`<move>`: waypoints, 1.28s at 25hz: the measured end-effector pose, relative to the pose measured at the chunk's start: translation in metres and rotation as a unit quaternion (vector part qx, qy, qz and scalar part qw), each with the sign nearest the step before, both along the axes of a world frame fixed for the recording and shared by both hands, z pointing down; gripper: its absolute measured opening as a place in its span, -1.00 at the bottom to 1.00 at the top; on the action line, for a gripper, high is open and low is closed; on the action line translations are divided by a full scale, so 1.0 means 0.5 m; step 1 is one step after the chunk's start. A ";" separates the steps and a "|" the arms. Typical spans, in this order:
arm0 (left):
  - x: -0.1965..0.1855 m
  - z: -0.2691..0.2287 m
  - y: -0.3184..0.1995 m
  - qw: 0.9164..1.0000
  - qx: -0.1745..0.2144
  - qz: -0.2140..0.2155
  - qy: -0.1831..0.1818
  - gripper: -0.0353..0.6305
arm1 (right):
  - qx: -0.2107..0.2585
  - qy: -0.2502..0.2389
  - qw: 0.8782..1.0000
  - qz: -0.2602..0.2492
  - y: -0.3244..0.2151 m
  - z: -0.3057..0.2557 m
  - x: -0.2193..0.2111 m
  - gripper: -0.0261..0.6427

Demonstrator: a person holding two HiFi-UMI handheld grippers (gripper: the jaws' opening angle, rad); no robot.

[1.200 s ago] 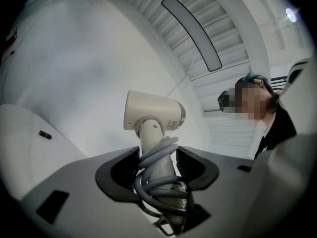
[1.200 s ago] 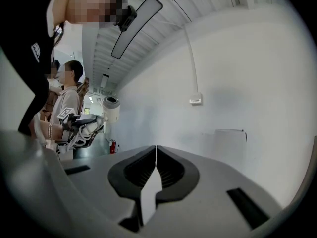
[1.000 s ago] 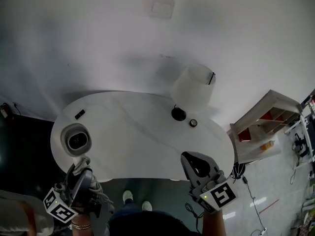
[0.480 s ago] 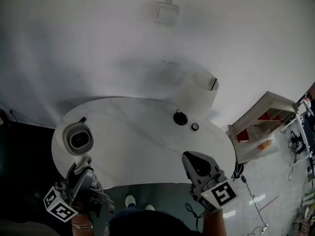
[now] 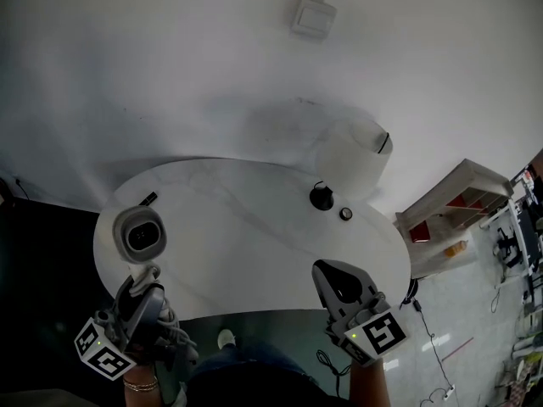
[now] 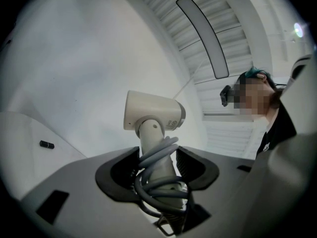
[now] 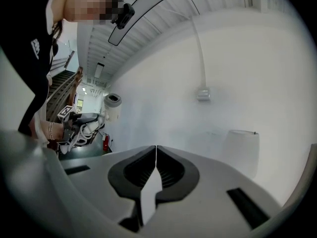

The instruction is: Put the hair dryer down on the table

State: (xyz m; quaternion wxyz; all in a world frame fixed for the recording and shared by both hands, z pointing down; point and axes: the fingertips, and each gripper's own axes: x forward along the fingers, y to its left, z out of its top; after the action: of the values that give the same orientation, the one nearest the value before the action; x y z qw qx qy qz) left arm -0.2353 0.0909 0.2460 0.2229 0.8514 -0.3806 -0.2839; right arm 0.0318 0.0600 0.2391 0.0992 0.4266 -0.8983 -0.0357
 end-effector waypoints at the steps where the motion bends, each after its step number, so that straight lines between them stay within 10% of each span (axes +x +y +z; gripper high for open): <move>1: -0.002 0.004 0.000 1.000 -0.002 0.000 -0.003 -0.17 | -0.003 0.002 1.000 -0.001 -0.002 0.004 -0.004 -0.86; 32: 0.067 0.026 -0.138 0.998 -0.036 -0.035 -0.043 -0.17 | -0.018 0.001 0.999 -0.045 -0.194 0.022 0.027 -0.86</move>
State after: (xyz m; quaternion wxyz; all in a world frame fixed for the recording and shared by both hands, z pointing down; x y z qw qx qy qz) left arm -0.2017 0.0218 0.2590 0.2265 0.8402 -0.4295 -0.2413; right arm 0.0455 -0.0369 0.2501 0.1063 0.3839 -0.9169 -0.0247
